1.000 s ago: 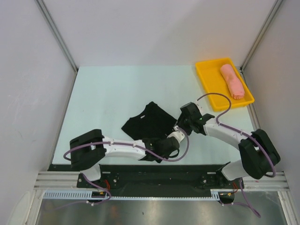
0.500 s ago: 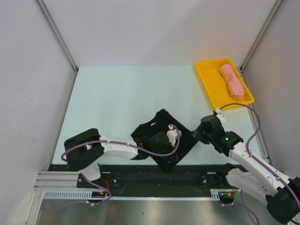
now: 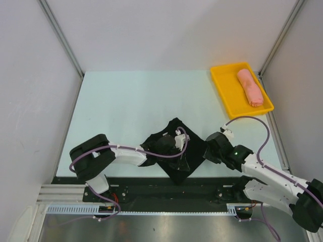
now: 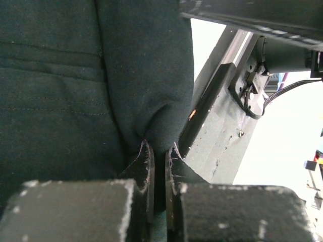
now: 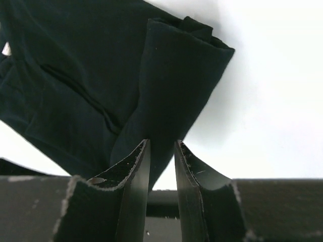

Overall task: Roll the t-shirts
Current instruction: Roll the T-shirt to the center of the board.

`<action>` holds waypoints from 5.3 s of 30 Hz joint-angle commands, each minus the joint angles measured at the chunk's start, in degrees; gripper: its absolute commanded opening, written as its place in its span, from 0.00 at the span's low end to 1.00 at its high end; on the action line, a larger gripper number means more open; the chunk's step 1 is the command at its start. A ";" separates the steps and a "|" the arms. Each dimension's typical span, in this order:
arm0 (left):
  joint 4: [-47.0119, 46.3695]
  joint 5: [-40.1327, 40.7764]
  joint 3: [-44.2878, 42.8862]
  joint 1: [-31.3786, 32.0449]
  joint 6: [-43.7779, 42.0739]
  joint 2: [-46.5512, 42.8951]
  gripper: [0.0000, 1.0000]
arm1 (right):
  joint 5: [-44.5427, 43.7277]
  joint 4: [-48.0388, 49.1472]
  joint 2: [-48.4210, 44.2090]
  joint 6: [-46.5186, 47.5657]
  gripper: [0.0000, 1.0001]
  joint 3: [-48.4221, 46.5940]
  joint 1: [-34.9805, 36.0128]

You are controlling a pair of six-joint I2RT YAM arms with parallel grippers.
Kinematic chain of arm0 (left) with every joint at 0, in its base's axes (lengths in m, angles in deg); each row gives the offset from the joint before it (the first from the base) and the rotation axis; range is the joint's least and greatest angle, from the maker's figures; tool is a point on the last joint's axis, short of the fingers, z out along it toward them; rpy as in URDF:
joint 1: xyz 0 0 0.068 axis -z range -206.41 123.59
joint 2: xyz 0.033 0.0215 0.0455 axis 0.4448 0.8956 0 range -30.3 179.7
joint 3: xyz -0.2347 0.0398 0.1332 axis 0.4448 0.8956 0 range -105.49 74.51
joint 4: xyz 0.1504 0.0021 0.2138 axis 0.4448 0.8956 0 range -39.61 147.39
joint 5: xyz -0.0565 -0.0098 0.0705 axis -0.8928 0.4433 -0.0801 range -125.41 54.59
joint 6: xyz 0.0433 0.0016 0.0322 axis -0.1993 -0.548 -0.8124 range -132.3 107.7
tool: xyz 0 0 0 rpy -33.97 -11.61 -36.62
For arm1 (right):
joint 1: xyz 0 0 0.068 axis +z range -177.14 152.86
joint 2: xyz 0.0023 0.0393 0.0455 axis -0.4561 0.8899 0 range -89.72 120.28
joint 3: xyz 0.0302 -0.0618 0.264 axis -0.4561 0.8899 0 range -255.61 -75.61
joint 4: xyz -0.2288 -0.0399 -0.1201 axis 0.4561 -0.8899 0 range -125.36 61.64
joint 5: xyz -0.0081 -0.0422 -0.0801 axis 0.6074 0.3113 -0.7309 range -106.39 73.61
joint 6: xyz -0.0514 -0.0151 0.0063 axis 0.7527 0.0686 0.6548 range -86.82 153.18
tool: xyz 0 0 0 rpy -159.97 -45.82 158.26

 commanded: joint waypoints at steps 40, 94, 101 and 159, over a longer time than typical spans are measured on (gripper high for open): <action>34.30 42.93 -17.73 14.94 -13.15 -5.43 0.75 | 9.33 17.46 37.65 1.45 0.29 -15.88 -5.83; 8.36 -0.31 4.86 -16.25 -0.66 -4.63 0.00 | -1.39 18.69 20.50 0.92 0.36 -8.76 1.47; 12.24 0.49 2.40 -17.22 -2.69 -4.46 0.00 | -1.56 18.34 20.95 1.18 0.41 -11.05 1.91; 40.99 52.38 -22.05 14.50 -15.96 2.33 0.00 | 2.76 10.00 34.15 3.38 0.61 -22.74 -5.21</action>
